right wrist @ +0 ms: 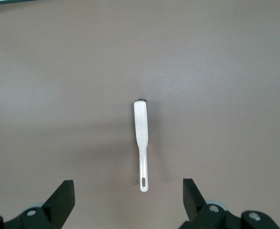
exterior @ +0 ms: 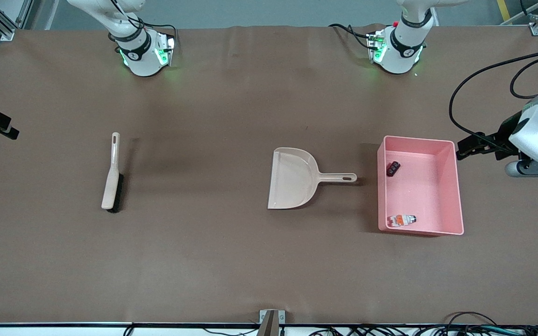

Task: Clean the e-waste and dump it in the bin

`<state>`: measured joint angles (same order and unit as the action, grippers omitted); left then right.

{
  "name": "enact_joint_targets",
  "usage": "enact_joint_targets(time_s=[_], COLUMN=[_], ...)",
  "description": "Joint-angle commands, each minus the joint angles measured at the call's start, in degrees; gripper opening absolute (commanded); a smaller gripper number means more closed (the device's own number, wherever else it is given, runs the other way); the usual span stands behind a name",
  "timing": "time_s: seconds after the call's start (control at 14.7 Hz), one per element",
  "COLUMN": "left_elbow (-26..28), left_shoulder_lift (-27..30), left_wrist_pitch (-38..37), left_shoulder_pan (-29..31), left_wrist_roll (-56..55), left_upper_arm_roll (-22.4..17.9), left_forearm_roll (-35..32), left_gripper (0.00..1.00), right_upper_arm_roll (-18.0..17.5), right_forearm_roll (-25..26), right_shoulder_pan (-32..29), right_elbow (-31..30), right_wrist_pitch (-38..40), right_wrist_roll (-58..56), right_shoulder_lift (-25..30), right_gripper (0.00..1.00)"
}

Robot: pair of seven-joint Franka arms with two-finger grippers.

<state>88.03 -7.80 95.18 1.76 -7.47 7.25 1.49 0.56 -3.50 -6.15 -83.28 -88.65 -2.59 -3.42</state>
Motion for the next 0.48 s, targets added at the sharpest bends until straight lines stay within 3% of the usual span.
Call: enact_joint_targets(time_s=[0.0,0.41], left_elbow=[1.8,1.0], left_shoulder_lift=[2.3,1.9], left_wrist_pitch=[-0.3,-0.3], left_shoulder_pan=[-1.9,-1.6], left_wrist_roll=[-4.6,-3.3], left_upper_arm_roll=[0.2,1.4], left_forearm_roll=[-2.2,-3.1], left_gripper=[1.0,1.0], right_upper_arm_roll=[-0.7,-0.7], right_forearm_roll=[0.9,0.9], right_shoulder_pan=[-0.5,-0.5], right_elbow=[0.4,0.4], right_wrist_pitch=[0.6,0.6], right_wrist_roll=[0.9,1.0], right_shoulder_lift=[0.3,0.3], right_gripper=[1.0,1.0])
